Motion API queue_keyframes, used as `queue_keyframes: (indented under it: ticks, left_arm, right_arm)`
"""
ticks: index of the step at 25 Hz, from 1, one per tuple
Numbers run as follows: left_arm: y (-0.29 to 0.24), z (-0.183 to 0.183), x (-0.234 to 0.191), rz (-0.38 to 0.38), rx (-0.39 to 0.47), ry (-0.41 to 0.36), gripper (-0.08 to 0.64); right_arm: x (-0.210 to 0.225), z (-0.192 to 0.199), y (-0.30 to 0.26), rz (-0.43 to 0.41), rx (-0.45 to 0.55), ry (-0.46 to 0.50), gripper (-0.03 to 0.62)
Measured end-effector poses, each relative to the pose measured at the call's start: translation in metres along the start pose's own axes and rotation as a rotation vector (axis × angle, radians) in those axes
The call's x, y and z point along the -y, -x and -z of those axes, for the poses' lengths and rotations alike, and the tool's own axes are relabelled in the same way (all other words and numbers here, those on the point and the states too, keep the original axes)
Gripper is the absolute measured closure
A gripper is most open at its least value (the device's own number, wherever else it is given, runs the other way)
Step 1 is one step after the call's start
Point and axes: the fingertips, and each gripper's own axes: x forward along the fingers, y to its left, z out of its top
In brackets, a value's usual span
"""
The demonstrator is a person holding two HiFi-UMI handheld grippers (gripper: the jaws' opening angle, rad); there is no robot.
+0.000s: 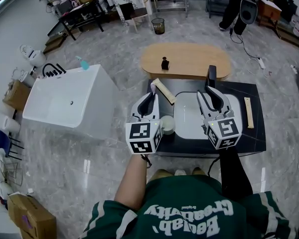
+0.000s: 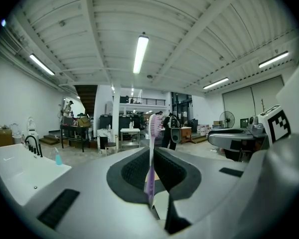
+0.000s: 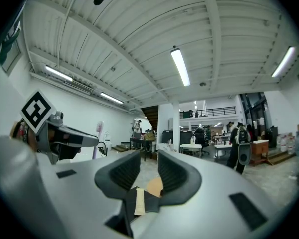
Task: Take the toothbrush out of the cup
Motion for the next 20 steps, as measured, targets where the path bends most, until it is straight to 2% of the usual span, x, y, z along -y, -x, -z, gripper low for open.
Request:
queue_keyframes:
  ticks: [12, 14, 20]
  left_arm:
    - [0.010, -0.007, -0.004, -0.016, 0.029, -0.016, 0.531]
    - [0.013, -0.009, -0.003, -0.019, 0.035, -0.016, 0.531]
    - [0.019, -0.012, -0.001, -0.028, 0.060, -0.025, 0.531]
  right_arm:
    - [-0.010, 0.003, 0.002, -0.003, -0.013, 0.009, 0.494]
    - [-0.012, 0.003, 0.006, -0.012, -0.021, 0.022, 0.589]
    - [-0.012, -0.003, 0.014, 0.002, -0.002, 0.062, 0.589]
